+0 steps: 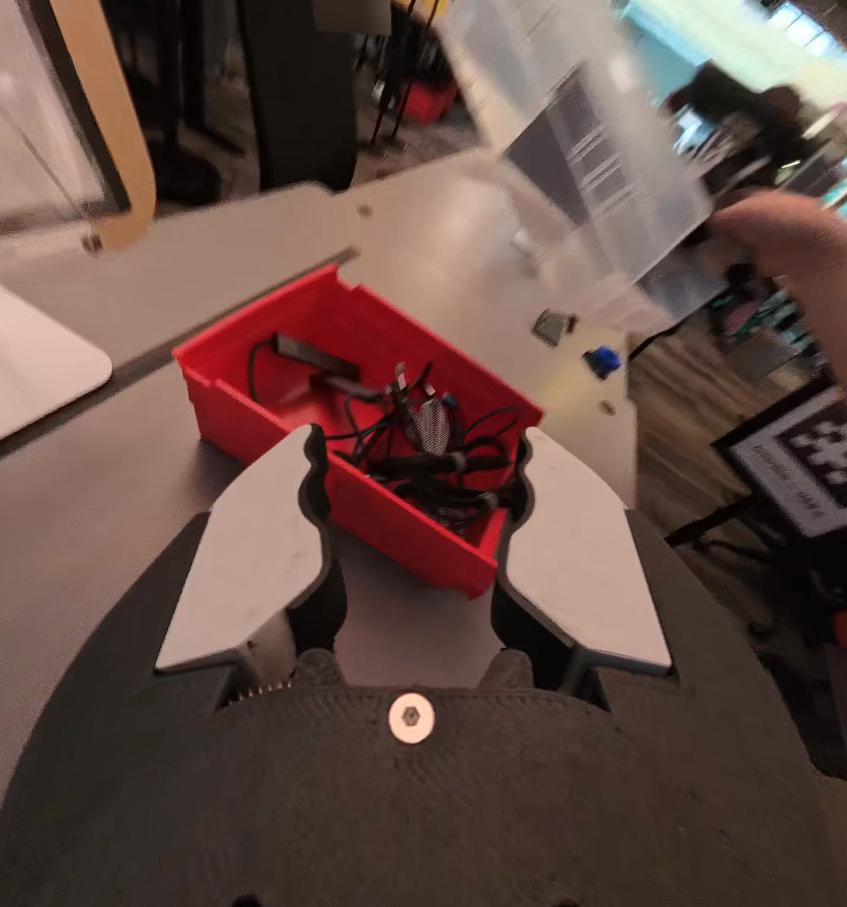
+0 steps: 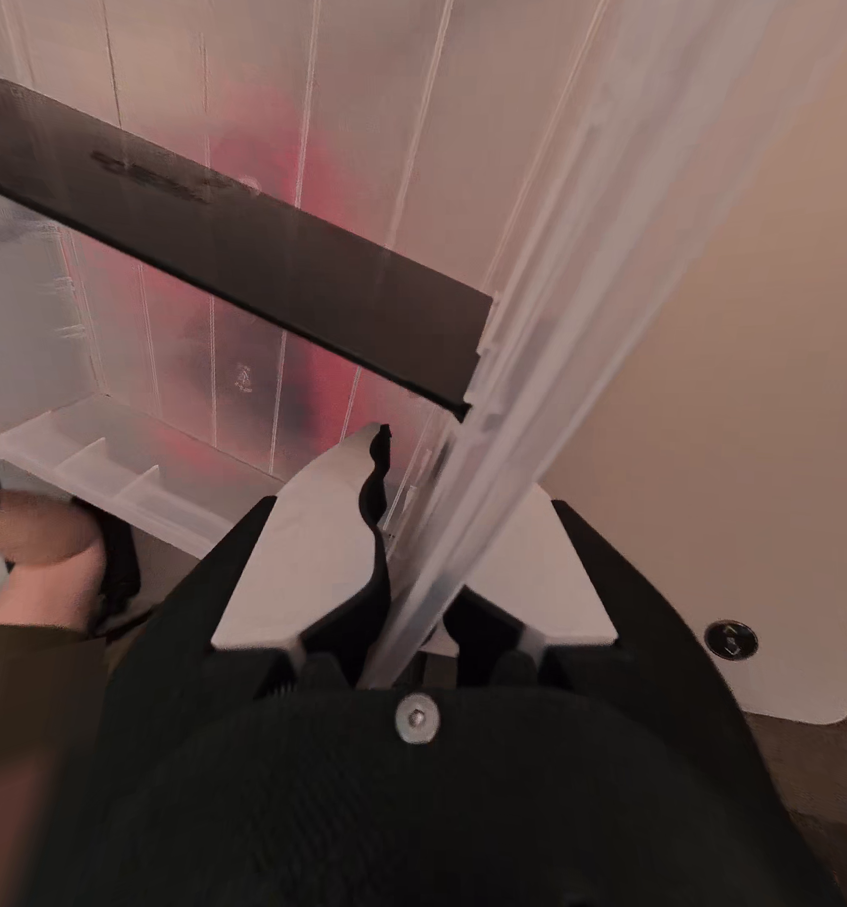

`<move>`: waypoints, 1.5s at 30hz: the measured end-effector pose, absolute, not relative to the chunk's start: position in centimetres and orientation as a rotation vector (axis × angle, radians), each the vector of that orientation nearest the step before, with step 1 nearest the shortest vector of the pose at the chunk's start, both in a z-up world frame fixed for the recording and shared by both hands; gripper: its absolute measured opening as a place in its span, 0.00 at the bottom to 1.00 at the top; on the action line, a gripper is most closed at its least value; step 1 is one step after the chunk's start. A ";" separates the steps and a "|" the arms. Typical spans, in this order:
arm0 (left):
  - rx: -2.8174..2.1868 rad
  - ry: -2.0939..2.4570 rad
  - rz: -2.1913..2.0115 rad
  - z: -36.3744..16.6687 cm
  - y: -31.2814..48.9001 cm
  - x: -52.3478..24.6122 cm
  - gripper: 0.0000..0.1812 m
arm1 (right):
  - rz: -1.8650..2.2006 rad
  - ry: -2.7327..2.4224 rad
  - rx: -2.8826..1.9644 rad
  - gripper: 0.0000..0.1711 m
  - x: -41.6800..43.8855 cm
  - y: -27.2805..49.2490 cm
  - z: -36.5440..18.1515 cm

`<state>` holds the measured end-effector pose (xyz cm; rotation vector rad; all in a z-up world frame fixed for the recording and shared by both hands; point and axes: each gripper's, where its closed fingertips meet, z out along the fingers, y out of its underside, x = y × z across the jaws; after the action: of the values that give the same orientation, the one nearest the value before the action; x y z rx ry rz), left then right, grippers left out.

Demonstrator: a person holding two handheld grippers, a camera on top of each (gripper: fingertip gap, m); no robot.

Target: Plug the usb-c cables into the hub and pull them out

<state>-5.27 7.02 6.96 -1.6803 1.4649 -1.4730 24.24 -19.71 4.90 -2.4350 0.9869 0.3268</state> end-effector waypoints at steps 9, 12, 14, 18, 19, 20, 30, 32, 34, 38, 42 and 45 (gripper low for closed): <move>-1.932 1.622 -1.273 -4.3 5.8 -0.4 0.40 | 0.331 1.175 -2.452 0.12 29.7 -27.7 -6.2; -1.992 1.684 -1.249 -6.8 4.9 0.1 0.40 | 0.350 1.160 -2.548 0.12 29.4 -28.5 -9.5; -2.018 1.740 -1.222 -8.2 4.3 0.2 0.35 | 0.384 1.132 -2.614 0.12 28.8 -28.4 -11.3; -2.010 1.866 -1.228 -8.5 3.3 -0.2 0.25 | 0.426 1.051 -2.773 0.12 27.5 -28.3 -14.1; -1.992 1.904 -1.191 -8.5 3.5 -0.4 0.24 | 0.437 1.026 -2.819 0.12 27.2 -28.3 -14.8; -1.981 1.938 -1.155 -8.5 3.8 -0.8 0.23 | 0.467 0.997 -2.851 0.13 26.7 -28.2 -15.4; -2.200 1.943 -0.473 -8.1 16.9 -10.6 0.02 | 0.497 0.889 -2.909 0.13 24.5 -24.5 -15.3; -2.279 1.831 -0.405 -8.0 20.0 -12.5 0.03 | 0.501 0.878 -2.927 0.13 23.8 -23.4 -15.3; -2.337 1.742 -0.317 -7.8 22.6 -14.7 0.04 | 0.519 0.868 -2.952 0.13 22.9 -22.5 -15.4; -2.469 1.592 -0.264 -7.7 26.2 -19.5 0.05 | 0.523 0.839 -2.992 0.13 21.8 -21.2 -15.4; -2.664 1.366 -0.392 -7.7 28.3 -24.3 0.05 | 0.511 0.778 -3.005 0.13 21.4 -20.4 -15.4; -2.763 1.170 -0.481 -7.6 29.6 -27.8 0.04 | 0.486 0.744 -3.003 0.14 21.8 -19.9 -15.4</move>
<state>-27.76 29.63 -7.64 -2.7634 1.1701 -0.4806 21.82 -19.94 -15.36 -3.0035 0.7443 0.4859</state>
